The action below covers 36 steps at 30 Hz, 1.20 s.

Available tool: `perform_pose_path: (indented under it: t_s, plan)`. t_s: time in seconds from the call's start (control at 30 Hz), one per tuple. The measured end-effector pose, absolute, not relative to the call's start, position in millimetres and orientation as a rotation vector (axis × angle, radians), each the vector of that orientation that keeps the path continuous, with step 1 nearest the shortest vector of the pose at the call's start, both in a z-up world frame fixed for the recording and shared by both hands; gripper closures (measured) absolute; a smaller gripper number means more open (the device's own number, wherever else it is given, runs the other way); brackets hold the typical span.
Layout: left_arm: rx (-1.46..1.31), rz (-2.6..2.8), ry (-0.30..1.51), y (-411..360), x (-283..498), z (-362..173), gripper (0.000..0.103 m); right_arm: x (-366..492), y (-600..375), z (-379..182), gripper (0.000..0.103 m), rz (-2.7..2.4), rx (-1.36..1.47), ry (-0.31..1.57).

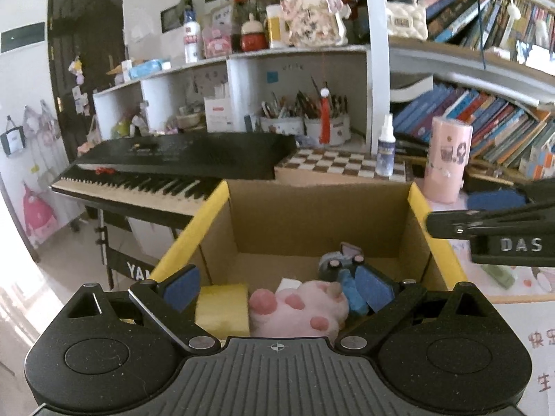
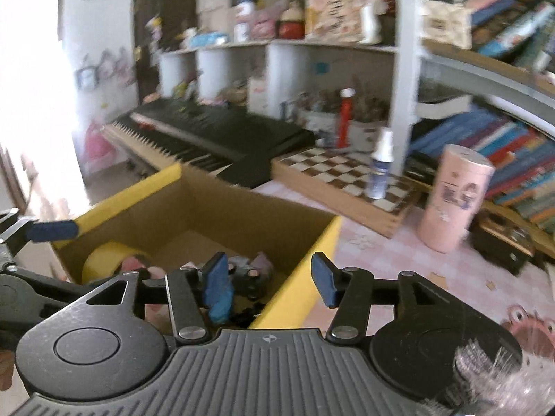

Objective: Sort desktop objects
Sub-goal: 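Lower both tools into the yellow box and open them to release, then lift both open tools out of the box and back over the desk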

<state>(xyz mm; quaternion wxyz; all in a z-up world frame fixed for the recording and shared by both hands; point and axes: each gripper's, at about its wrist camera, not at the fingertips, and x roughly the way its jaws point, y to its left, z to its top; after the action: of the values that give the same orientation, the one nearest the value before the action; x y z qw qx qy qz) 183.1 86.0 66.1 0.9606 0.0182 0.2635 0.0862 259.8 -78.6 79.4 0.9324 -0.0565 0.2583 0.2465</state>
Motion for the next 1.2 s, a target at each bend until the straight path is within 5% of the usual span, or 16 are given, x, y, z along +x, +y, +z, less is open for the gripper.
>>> perform_pose_path:
  t_s: [1.2]
  plan:
    - [-0.03,0.162,0.628,117.1,33.5,38.2,0.005,65.5,-88.9,21.4,0.041,0.217,-0.025,0.683]
